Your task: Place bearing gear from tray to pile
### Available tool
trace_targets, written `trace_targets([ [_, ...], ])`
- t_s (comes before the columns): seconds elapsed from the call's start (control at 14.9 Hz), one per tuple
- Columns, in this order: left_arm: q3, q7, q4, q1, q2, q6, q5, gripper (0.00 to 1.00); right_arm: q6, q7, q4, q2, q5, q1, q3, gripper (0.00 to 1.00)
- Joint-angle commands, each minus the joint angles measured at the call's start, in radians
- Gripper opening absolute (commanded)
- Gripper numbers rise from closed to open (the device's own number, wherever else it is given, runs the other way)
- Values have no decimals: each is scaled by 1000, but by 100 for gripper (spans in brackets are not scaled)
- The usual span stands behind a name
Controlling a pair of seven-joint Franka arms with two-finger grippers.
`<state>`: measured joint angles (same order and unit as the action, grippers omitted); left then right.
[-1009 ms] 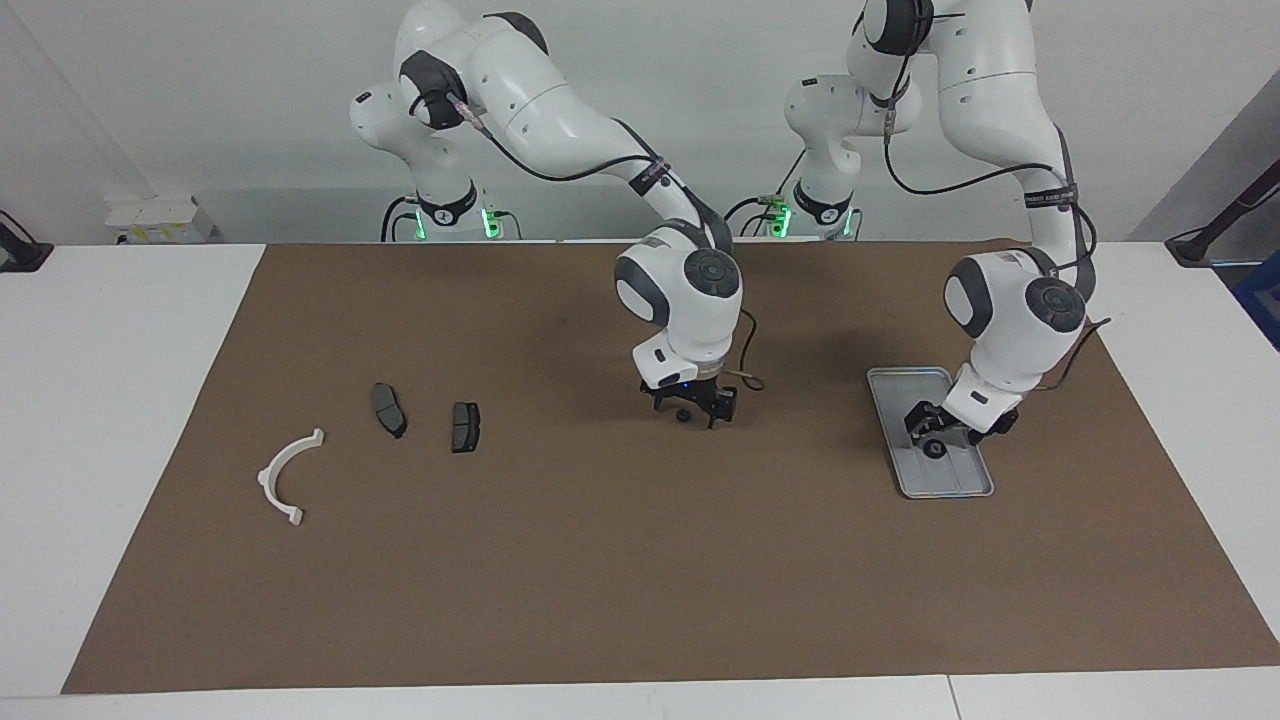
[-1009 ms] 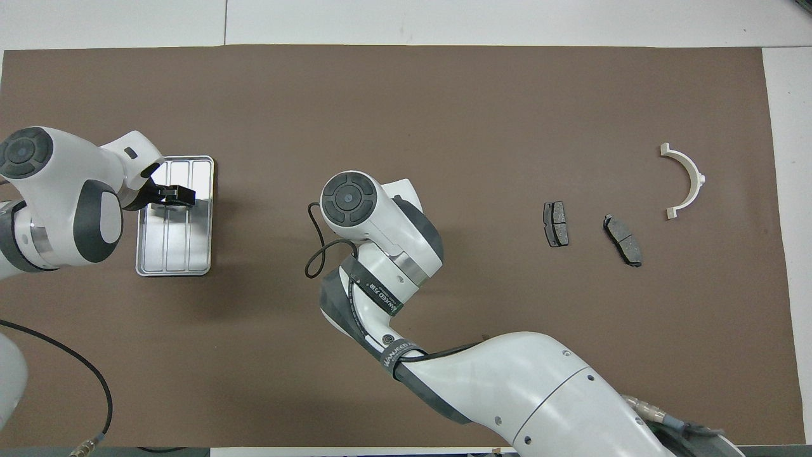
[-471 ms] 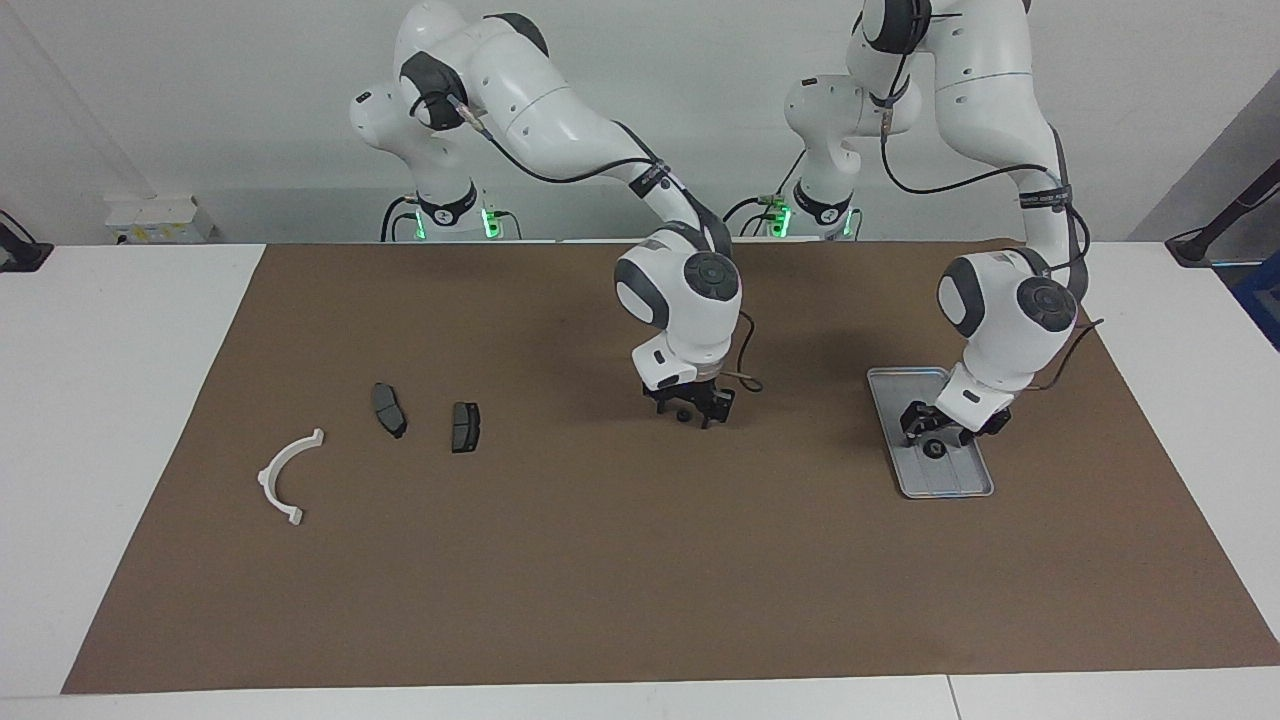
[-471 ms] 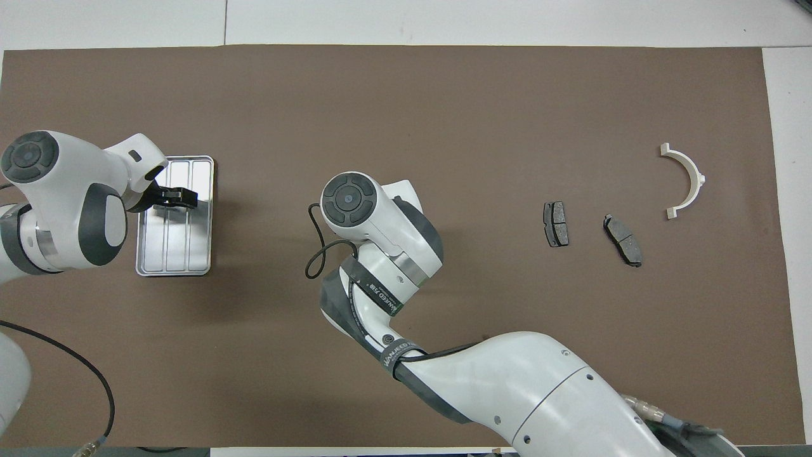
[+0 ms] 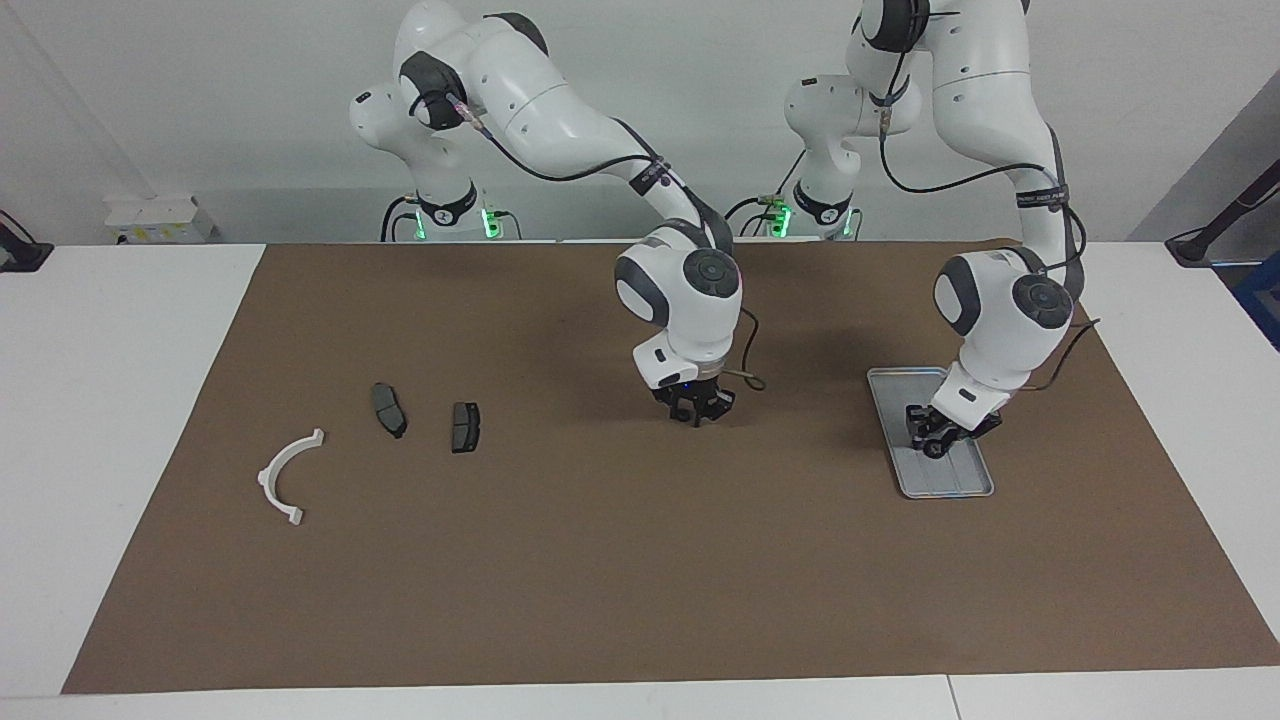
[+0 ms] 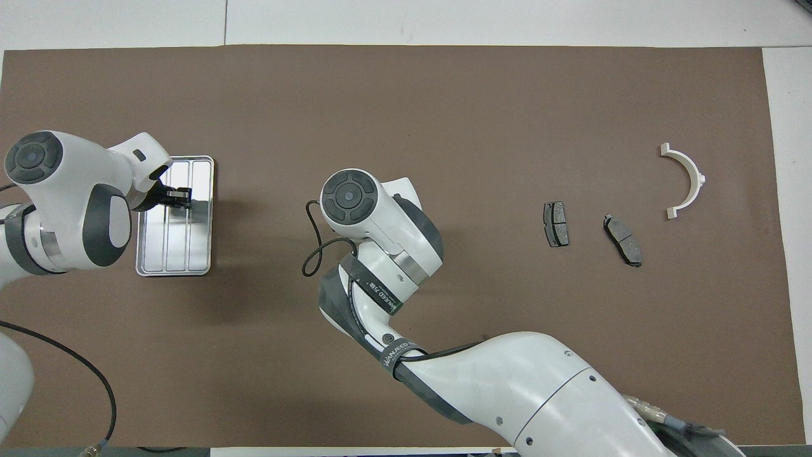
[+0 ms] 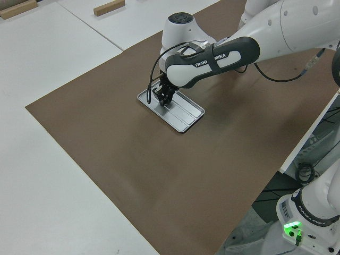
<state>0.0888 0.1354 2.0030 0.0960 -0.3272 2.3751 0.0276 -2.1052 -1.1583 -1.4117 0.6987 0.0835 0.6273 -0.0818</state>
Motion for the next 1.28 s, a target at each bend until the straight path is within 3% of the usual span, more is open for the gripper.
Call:
trace_targets([
  [0.0, 20, 13, 27, 7, 19, 13, -5, 0, -1, -18, -20, -1, -5, -12, -6, 0],
  [0.13, 20, 15, 7, 5, 19, -5, -5, 0, 1, -18, -18, -2, -4, -12, -6, 0],
  [0.27, 19, 24, -67, -4, 27, -124, -6, 0, 20, -12, -7, -17, 4, -26, -1, 0],
  [0.4, 19, 44, -174, -12, 34, -285, -5, 0, 152, 73, 43, -42, 12, -95, -4, 0],
  [0.61, 16, 43, -318, -18, 48, -482, -5, 0, 310, 436, 92, -123, 5, -260, -6, 0],
  [0.81, 11, -49, -403, 19, 62, -597, 67, 0, 350, 832, 92, -163, 12, -432, -4, 0],
  [1.08, 11, -431, -392, 270, 74, -579, 37, 0, 210, 1110, 18, -156, 9, -601, -4, 0],
  [1.21, 11, -602, -331, 410, 95, -503, 11, 0, 113, 1160, -47, -143, 7, -646, -4, 0],
])
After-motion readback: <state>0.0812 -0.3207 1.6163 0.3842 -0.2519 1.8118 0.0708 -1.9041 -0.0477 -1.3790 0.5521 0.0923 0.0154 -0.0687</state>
